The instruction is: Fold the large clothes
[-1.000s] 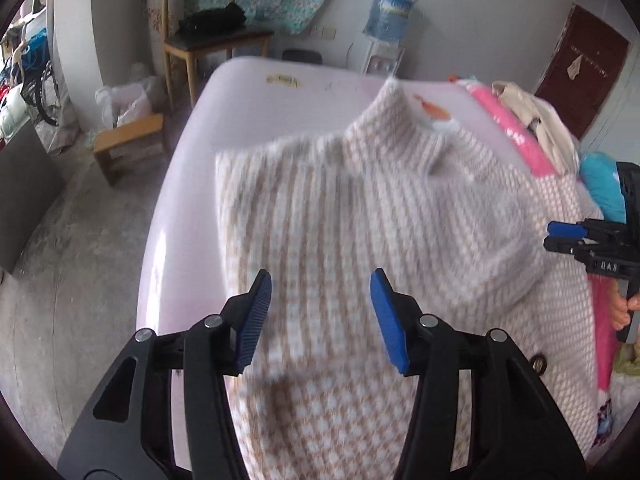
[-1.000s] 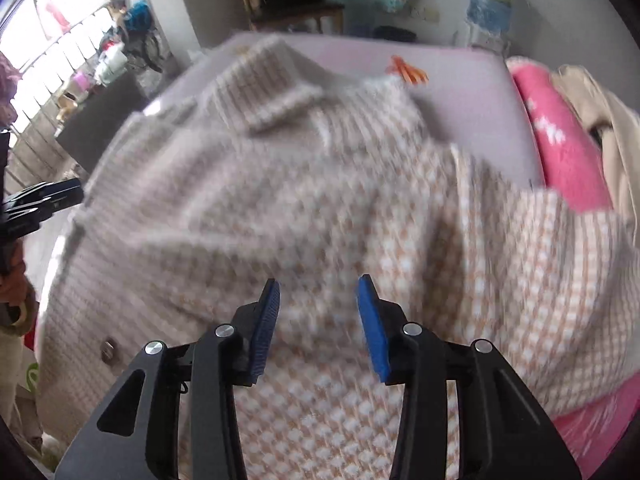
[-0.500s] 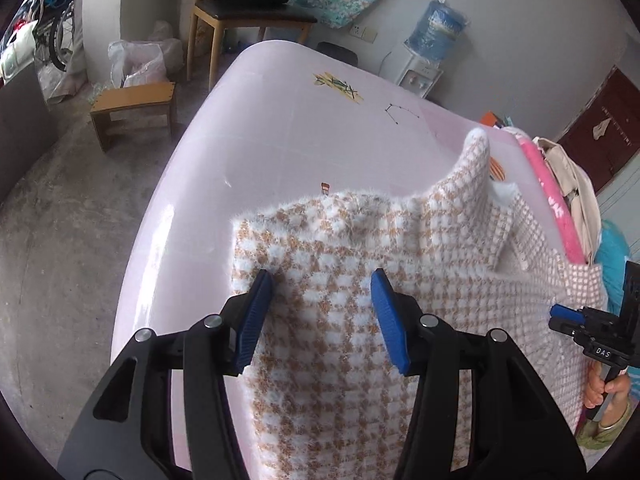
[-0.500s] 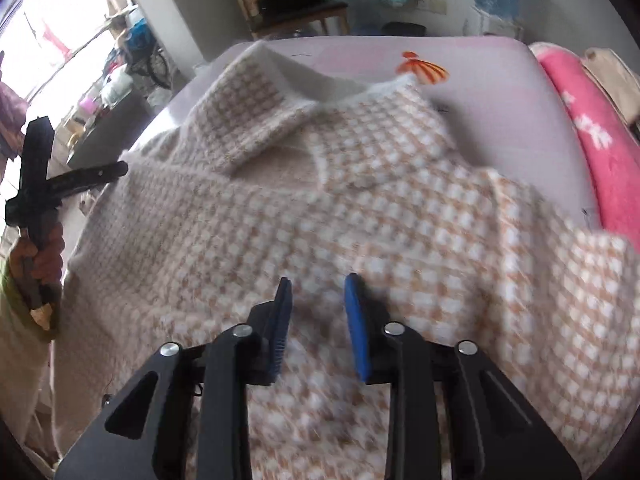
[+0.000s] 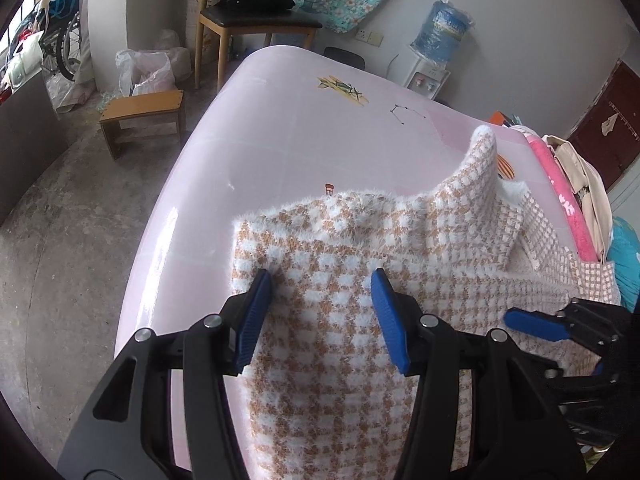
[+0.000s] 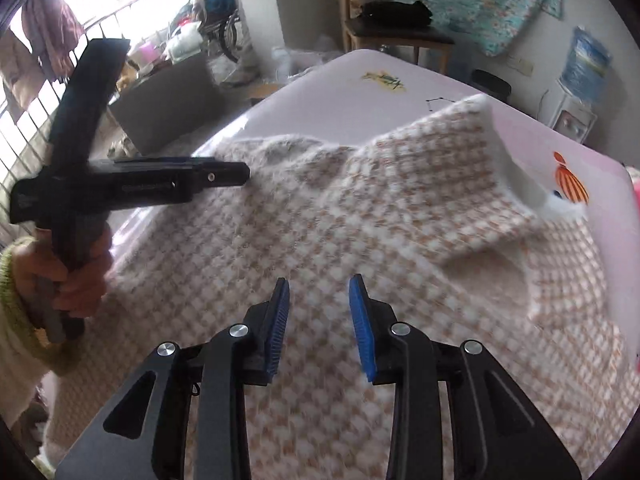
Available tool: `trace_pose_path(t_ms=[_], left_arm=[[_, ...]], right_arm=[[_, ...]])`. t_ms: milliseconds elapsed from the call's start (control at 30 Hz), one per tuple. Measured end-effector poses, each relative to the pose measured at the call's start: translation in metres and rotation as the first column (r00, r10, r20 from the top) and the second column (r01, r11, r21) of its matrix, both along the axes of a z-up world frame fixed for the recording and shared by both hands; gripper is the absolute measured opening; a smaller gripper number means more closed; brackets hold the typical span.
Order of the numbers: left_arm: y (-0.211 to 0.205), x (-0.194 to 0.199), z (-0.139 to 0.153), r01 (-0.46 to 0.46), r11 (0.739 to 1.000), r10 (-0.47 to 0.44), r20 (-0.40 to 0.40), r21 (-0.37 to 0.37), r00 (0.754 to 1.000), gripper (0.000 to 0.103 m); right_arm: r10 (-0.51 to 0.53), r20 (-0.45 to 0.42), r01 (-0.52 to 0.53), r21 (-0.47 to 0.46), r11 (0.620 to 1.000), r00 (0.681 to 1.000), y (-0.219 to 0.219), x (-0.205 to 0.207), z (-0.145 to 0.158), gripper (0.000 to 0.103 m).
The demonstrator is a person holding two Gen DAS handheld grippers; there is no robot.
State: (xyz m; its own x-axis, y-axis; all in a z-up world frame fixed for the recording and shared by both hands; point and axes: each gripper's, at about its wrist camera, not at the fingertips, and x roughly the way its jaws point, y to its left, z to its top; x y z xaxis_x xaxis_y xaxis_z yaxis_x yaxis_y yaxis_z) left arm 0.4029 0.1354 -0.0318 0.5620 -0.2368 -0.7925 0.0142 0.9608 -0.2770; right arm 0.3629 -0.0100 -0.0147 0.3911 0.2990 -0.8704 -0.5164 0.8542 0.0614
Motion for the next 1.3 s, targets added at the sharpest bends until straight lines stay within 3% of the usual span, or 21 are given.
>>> trace_pose_path(t_ms=[200,267,300,333,400,533,700,833,867,1000,1100,1300], left_arm=[[-0.002,-0.001,0.000,0.000,1.000,0.000,-0.007,0.005,1.000,0.050],[-0.003,-0.002,0.001,0.006,1.000,-0.006,-0.010,0.020,1.000,0.050],[-0.004,-0.002,0.002,0.009,1.000,-0.009,-0.011,0.027,1.000,0.050],[-0.005,-0.003,0.005,0.010,0.999,-0.010,-0.012,0.036,1.000,0.050],[-0.009,-0.009,0.011,0.011,0.998,-0.011,-0.001,0.066,1.000,0.050],[-0.033,-0.047,0.034,0.100,0.983,-0.113,0.072,0.155,0.991,0.051],[-0.073,-0.098,0.028,0.217,0.941,-0.232,0.029,0.259,0.972,0.058],[-0.080,-0.116,0.000,0.226,0.932,-0.224,-0.038,0.282,0.974,0.062],[-0.078,-0.120,-0.003,0.212,0.936,-0.215,-0.019,0.282,0.976,0.063],[-0.078,-0.119,0.007,0.185,0.946,-0.190,-0.006,0.265,0.982,0.063],[-0.090,-0.120,0.019,0.195,0.936,-0.213,0.031,0.294,0.976,0.064],[-0.122,-0.110,0.010,0.214,0.924,-0.232,0.020,0.316,0.972,0.068]], right_arm=[[-0.121,-0.013,0.121,0.024,0.992,0.993,-0.087,-0.015,0.006,0.032],[-0.237,0.008,0.237,-0.056,0.970,0.972,-0.128,-0.023,0.005,0.047],[-0.262,0.007,0.262,-0.055,0.963,0.965,-0.145,-0.026,0.004,0.040],[-0.277,-0.014,0.277,-0.013,0.961,0.961,-0.162,-0.033,0.009,0.040],[-0.334,0.023,0.335,-0.050,0.941,0.942,-0.175,-0.042,0.019,0.042],[-0.292,0.031,0.291,0.031,0.956,0.956,-0.164,-0.051,0.031,0.042],[-0.195,0.065,0.194,0.015,0.981,0.979,-0.110,-0.048,0.021,0.049],[-0.190,0.044,0.190,-0.006,0.982,0.981,-0.110,-0.057,-0.001,0.057],[-0.188,0.053,0.188,-0.006,0.982,0.981,-0.113,-0.059,0.000,0.059],[-0.201,0.082,0.204,-0.020,0.979,0.976,-0.115,-0.066,0.018,0.060],[-0.229,0.117,0.230,0.008,0.973,0.966,-0.122,-0.070,0.026,0.067],[-0.265,0.095,0.273,-0.077,0.959,0.959,-0.124,-0.058,-0.007,0.072]])
